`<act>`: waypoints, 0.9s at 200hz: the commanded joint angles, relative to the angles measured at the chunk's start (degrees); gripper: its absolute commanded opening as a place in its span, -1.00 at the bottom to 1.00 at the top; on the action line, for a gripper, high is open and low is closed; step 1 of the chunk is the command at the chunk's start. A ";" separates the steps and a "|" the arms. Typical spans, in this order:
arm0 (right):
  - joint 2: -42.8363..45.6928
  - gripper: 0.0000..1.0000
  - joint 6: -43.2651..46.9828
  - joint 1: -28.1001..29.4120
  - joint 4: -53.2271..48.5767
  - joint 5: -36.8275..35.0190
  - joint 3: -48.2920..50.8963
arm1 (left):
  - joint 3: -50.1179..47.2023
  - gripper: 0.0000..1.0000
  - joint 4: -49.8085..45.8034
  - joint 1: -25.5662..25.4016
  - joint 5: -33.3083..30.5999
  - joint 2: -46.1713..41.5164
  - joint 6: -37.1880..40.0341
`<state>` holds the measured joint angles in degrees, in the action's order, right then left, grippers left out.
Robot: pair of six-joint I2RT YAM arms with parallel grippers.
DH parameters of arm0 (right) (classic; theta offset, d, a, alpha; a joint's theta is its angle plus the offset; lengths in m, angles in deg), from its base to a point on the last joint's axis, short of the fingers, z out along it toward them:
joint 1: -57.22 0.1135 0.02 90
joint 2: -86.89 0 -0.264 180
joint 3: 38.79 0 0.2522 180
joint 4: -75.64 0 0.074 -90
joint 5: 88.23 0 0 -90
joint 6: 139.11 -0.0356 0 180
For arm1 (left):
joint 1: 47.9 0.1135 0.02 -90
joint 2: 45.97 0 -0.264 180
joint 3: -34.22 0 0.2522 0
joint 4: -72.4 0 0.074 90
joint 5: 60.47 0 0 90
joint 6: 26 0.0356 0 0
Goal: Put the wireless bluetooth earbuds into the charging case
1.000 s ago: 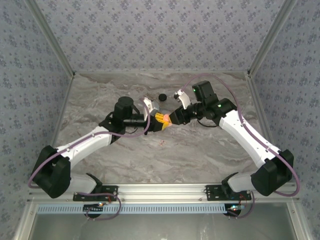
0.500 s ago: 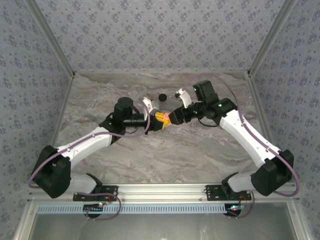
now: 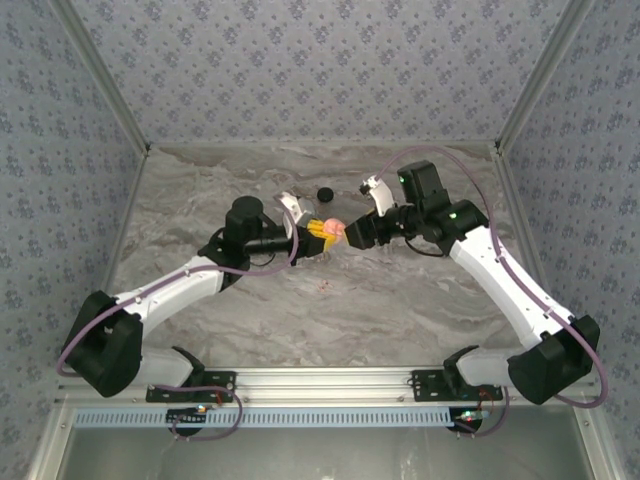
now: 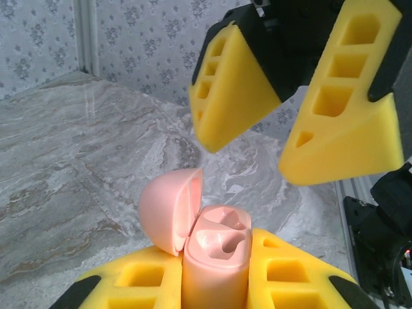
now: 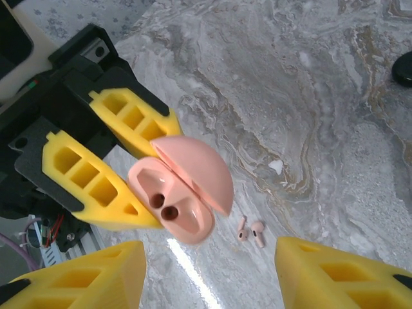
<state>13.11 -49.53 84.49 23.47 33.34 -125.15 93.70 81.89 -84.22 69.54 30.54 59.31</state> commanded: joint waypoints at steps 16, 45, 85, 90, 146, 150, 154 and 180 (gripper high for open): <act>1.37 0.14 -0.52 -1.03 -1.84 -4.25 2.46 | -2.19 -0.91 5.60 0.64 -1.94 -2.70 -0.55; 1.53 0.13 -2.83 -1.62 -0.90 -7.77 7.08 | -5.03 -0.91 9.37 0.67 -1.59 -4.00 0.76; -1.29 0.11 -9.98 -1.87 3.66 -8.16 13.58 | -8.68 -0.91 13.68 0.65 -1.78 -6.40 3.58; -1.93 0.11 -10.82 -1.66 5.37 -7.68 14.53 | -8.92 -0.91 13.92 0.71 -1.71 -6.59 3.78; -11.40 -0.05 -17.57 3.33 13.82 -7.93 17.36 | -10.69 -0.87 13.81 0.20 -1.99 -8.77 4.65; -12.12 -0.06 -17.75 3.69 14.11 -7.93 17.16 | -10.84 -0.87 13.60 0.13 -2.05 -8.96 4.69; -12.88 -0.07 -17.84 4.02 14.32 -7.99 16.95 | -10.90 -0.87 13.35 0.09 -2.20 -9.16 4.80; -16.96 -0.11 -18.03 5.77 14.90 -8.11 15.19 | -12.08 -0.86 12.51 -0.22 -3.38 -10.95 5.26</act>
<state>-0.99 -65.44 88.95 36.21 25.71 -107.93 82.57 93.23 -83.98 67.11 22.17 62.96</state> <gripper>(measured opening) 0.451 0.195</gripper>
